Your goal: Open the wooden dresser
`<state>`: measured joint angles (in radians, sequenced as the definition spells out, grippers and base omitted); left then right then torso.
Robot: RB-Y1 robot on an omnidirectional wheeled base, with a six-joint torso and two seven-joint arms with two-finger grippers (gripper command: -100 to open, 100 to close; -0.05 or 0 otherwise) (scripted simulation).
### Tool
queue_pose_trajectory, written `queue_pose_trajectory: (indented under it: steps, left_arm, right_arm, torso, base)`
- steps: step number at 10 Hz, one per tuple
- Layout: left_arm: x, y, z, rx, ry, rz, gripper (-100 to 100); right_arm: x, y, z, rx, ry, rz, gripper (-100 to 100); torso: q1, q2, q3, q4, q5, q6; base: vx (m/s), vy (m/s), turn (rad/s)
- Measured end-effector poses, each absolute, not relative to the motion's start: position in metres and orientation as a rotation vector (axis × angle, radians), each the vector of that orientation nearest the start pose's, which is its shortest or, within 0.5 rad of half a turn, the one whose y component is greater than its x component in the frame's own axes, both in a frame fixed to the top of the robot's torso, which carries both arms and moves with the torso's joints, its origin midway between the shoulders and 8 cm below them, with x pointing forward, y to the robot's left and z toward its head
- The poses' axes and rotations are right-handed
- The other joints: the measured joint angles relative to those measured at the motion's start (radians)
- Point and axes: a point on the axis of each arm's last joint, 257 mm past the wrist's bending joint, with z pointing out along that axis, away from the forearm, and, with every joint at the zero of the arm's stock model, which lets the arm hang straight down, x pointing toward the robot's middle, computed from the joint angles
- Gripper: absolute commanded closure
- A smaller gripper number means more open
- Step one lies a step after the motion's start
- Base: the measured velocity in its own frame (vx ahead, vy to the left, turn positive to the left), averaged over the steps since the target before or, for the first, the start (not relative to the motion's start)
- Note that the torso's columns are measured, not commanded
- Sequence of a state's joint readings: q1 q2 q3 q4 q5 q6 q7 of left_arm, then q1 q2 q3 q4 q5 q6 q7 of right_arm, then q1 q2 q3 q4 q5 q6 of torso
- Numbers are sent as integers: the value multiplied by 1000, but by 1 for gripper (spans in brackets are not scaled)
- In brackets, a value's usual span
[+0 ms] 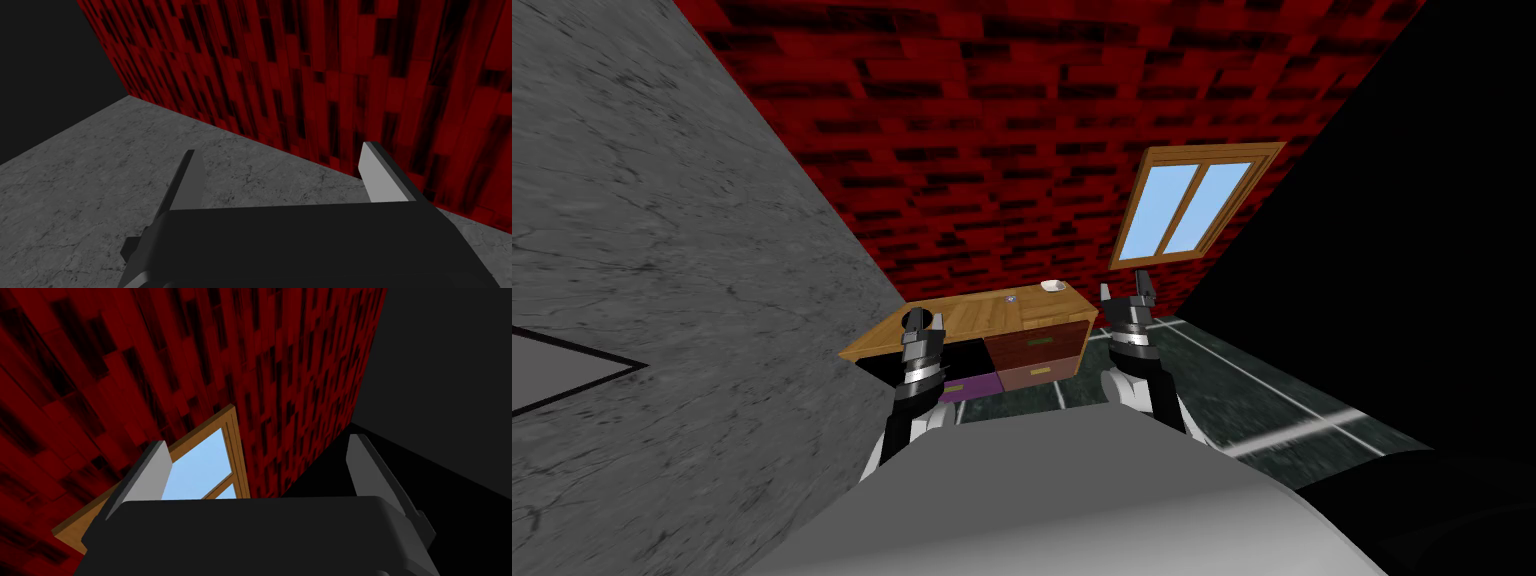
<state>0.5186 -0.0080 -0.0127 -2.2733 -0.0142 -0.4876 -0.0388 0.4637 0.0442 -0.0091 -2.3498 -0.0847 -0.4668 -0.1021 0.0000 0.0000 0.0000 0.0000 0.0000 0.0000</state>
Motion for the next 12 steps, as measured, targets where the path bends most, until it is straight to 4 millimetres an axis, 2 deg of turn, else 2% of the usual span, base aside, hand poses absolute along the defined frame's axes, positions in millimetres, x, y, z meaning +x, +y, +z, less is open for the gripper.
queue_pose_trajectory:
  steps: [2,9,10,12]
  left_arm:
    - [347,277,13,-670,648,-1256,0]
    - [347,277,13,-670,647,-1256,0]
    - [347,277,13,-670,647,-1256,-100]
    - [350,273,8,-646,690,-1254,-100]
  right_arm:
    - [333,-291,60,713,443,1472,0]
    - [333,-291,60,713,443,1472,0]
    - [333,-291,60,713,443,1472,0]
    - [333,-291,60,714,443,1472,0]
  torso:
    - [0,104,-209,105,0,0]
    - [0,618,-1234,617,0,0]
    - [0,691,-1382,691,0,0]
    - [-1,734,-1471,734,0,0]
  base:
    - [0,0,0]
    - [0,0,0]
    - [9,-10,-3]
    - [8,-29,-4]
